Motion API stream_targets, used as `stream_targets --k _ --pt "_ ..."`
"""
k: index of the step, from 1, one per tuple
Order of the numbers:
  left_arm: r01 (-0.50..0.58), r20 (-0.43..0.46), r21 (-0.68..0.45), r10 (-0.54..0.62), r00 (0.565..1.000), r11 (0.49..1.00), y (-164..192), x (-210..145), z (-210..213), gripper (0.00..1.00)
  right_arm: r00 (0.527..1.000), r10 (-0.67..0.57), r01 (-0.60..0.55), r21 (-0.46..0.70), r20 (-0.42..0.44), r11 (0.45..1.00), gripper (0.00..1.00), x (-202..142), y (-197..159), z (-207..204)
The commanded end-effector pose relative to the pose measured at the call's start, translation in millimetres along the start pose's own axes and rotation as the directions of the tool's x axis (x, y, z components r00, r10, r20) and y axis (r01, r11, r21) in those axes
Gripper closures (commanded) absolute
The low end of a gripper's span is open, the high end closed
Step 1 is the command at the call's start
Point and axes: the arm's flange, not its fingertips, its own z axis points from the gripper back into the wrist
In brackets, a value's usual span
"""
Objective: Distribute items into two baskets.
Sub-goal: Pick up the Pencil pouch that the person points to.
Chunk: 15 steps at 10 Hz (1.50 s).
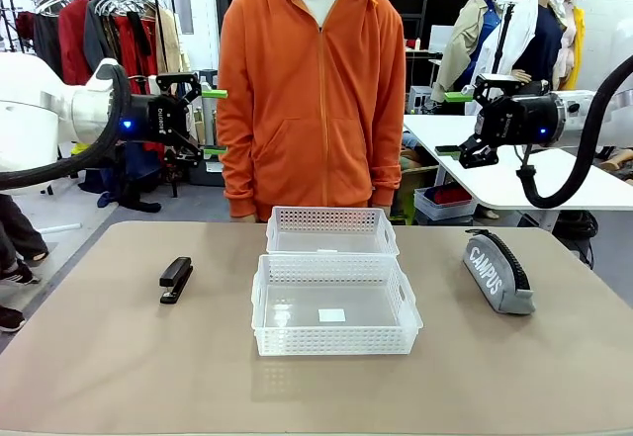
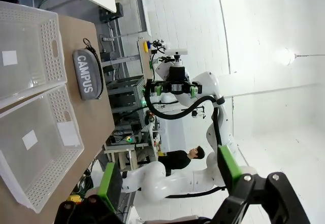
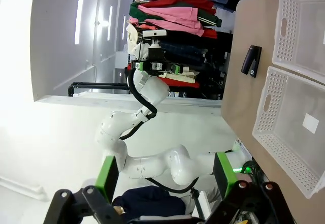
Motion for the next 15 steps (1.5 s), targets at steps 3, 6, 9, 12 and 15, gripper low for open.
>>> stream_targets --k 3,6,9,12,15 --pt "-0.001 0.005 -0.002 0.001 1.000 1.000 -1.0 -1.3 1.5 0.00 1.000 -0.012 0.012 -0.002 0.006 1.000 0.00 0.5 1.3 0.5" --pt "-0.001 0.005 -0.002 0.001 1.000 1.000 -1.0 -1.3 1.5 0.00 1.000 -0.012 0.012 -0.002 0.006 1.000 0.00 0.5 1.3 0.5" --pt "-0.001 0.005 -0.002 0.001 1.000 1.000 -1.0 -1.3 1.5 0.00 1.000 -0.012 0.012 -0.002 0.006 1.000 0.00 0.5 1.3 0.5" --pt "-0.001 0.005 -0.002 0.001 1.000 1.000 -1.0 -1.3 1.5 0.00 1.000 -0.012 0.012 -0.002 0.006 1.000 0.00 0.5 1.3 0.5" --pt "-0.001 0.005 -0.002 0.001 1.000 1.000 -1.0 -1.3 1.5 0.00 1.000 -0.012 0.012 -0.002 0.006 1.000 0.00 0.5 1.3 0.5"
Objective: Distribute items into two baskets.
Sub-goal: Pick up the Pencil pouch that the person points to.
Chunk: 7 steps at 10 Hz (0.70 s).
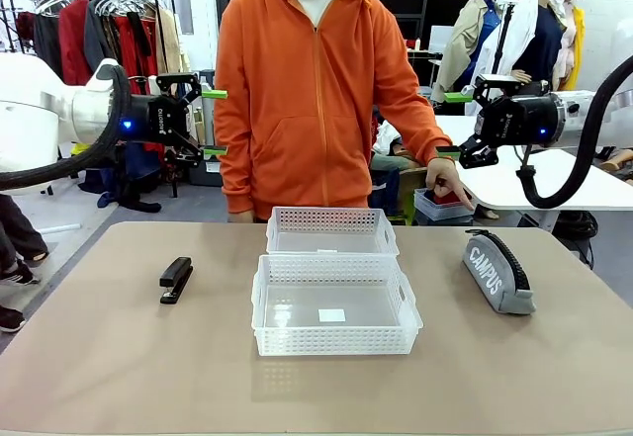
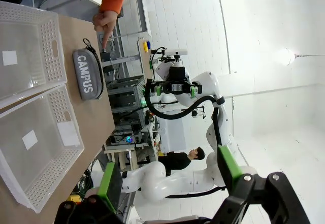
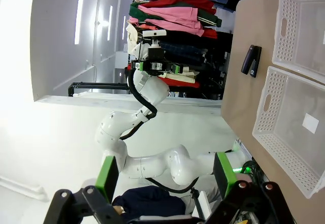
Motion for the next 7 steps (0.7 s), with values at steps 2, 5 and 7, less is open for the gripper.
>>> stream_targets --k 2,5,7 --pt "-0.001 0.005 -0.002 0.001 1.000 1.000 -1.0 -1.3 1.5 0.00 1.000 -0.012 0.012 -0.002 0.006 1.000 0.00 0.5 1.3 0.5" --pt "-0.001 0.005 -0.002 0.001 1.000 1.000 -1.0 -1.3 1.5 0.00 1.000 -0.012 0.012 -0.002 0.006 1.000 0.00 0.5 1.3 0.5" --pt "-0.001 0.005 -0.002 0.001 1.000 1.000 -1.0 -1.3 1.5 0.00 0.999 0.051 -0.052 -0.075 -0.013 0.996 0.00 1.7 12.2 1.0"
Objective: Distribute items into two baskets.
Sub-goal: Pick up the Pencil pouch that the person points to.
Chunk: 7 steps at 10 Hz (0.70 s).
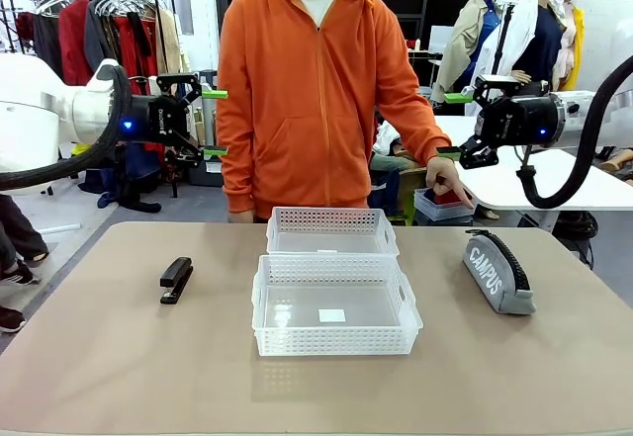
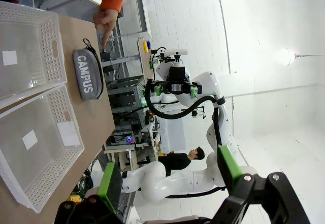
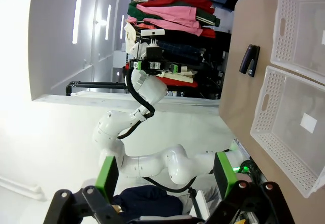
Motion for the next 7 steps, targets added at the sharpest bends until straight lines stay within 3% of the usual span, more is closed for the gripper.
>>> stream_targets --k 1,4,6,7 --pt "-0.001 0.005 -0.002 0.001 1.000 1.000 -1.1 -1.3 1.5 0.00 0.999 0.019 -0.010 -0.187 0.048 0.982 0.00 4.5 22.0 2.6" --pt "-0.001 0.005 -0.002 0.001 1.000 1.000 -1.1 -1.3 1.5 0.00 0.987 0.007 0.079 -0.521 0.161 0.850 0.00 3.9 54.6 3.6" --pt "-0.001 0.005 -0.002 0.001 1.000 1.000 -1.1 -1.3 1.5 0.00 0.985 -0.014 0.130 -0.682 0.172 0.719 0.00 1.0 59.0 7.7" --pt "-0.001 0.005 -0.002 0.001 1.000 1.000 -1.1 -1.3 1.5 0.00 0.983 -0.033 0.162 -0.772 0.180 0.615 0.00 4.6 57.5 15.0"
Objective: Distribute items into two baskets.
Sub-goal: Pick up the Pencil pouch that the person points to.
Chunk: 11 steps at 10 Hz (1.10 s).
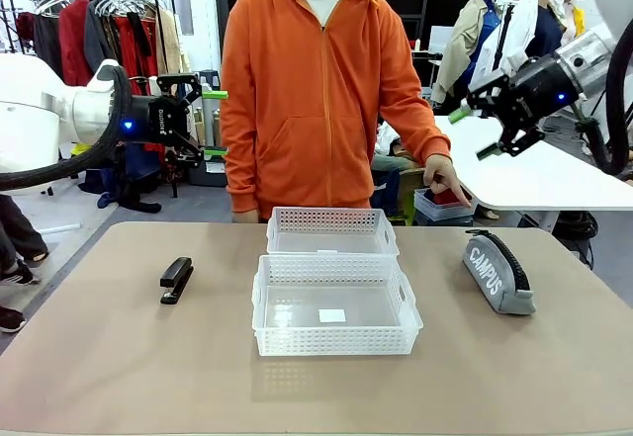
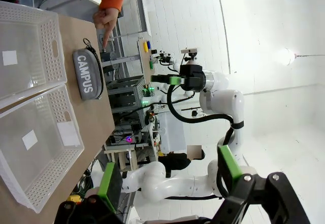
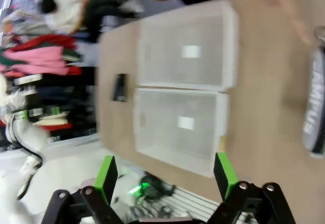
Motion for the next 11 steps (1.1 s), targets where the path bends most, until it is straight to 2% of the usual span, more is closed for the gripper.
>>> stream_targets --k 1,3,5,6,7,10,11 --pt "-0.001 0.005 -0.002 0.001 1.000 1.000 -1.2 -1.3 1.4 0.00 0.996 -0.064 0.049 -0.237 -0.055 0.970 0.00 9.7 -5.4 -4.5" --pt "-0.001 0.005 -0.002 0.001 1.000 1.000 -1.2 -1.3 1.4 0.00 0.992 -0.074 0.021 -0.437 -0.105 0.899 0.00 22.9 -22.5 -7.8" --pt "-0.001 0.005 -0.002 0.001 1.000 1.000 -1.2 -1.3 1.4 0.00 0.980 -0.119 0.006 -0.569 -0.161 0.823 0.00 27.1 -33.5 -15.4" --pt "-0.001 0.005 -0.002 0.001 1.000 1.000 -1.2 -1.3 1.4 0.00 0.977 -0.126 0.007 -0.563 -0.172 0.826 0.00 23.6 -30.9 -16.1" --pt "-0.001 0.005 -0.002 0.001 1.000 1.000 -1.2 -1.3 1.4 0.00 0.988 -0.095 0.020 -0.513 -0.120 0.858 0.00 16.4 -48.1 -18.8" --pt "-0.001 0.005 -0.002 0.001 1.000 1.000 -1.2 -1.3 1.4 0.00 0.988 -0.095 0.020 -0.513 -0.120 0.858 0.00 16.4 -48.1 -18.8" --pt "-0.001 0.005 -0.002 0.001 1.000 1.000 -1.2 -1.3 1.4 0.00 0.984 -0.107 0.015 -0.537 -0.140 0.843 0.00 20.3 -48.4 -18.1"
